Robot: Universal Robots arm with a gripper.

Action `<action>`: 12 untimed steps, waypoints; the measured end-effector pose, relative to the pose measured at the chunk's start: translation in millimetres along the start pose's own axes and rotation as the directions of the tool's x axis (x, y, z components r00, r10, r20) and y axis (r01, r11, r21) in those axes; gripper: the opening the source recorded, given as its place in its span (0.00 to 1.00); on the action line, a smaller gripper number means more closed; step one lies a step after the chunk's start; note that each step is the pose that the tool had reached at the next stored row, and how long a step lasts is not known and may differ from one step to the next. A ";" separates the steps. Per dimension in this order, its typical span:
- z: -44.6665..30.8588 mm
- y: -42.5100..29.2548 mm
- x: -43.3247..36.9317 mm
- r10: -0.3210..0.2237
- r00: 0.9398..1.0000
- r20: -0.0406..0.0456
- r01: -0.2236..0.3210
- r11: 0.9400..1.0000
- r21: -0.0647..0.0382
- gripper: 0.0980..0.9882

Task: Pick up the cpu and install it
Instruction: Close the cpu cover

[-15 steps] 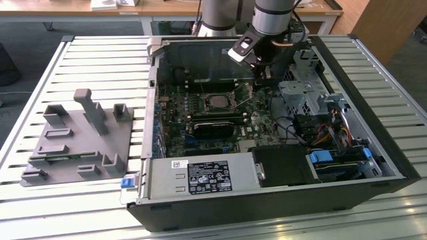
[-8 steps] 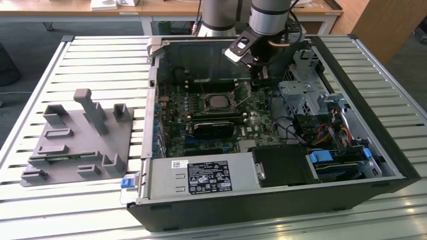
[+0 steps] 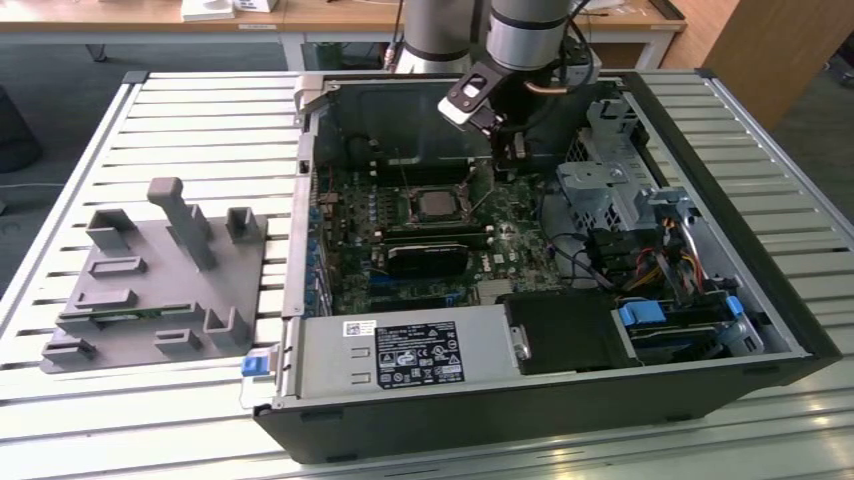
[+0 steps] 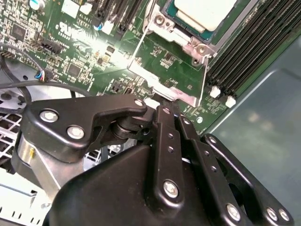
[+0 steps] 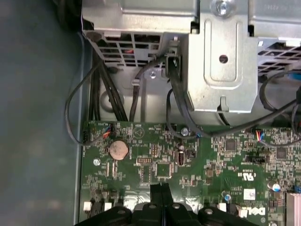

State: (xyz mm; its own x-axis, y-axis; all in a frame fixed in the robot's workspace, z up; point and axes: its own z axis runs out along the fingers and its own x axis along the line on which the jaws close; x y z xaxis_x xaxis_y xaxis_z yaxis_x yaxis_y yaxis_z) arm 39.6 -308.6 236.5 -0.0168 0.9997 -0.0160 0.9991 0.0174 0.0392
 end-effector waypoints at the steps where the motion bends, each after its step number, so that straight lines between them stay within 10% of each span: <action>1: -0.1 -0.9 0.0 0.000 1.000 0.000 0.000 1.000 0.000 0.01; 12: -0.2 -4.7 0.1 0.000 1.000 0.000 0.000 1.000 0.000 0.01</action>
State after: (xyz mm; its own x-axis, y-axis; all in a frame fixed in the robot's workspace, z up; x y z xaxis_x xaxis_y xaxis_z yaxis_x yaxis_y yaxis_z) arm 34.9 -308.6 236.5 -0.0169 0.9997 -0.0160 0.9991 0.0175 0.0392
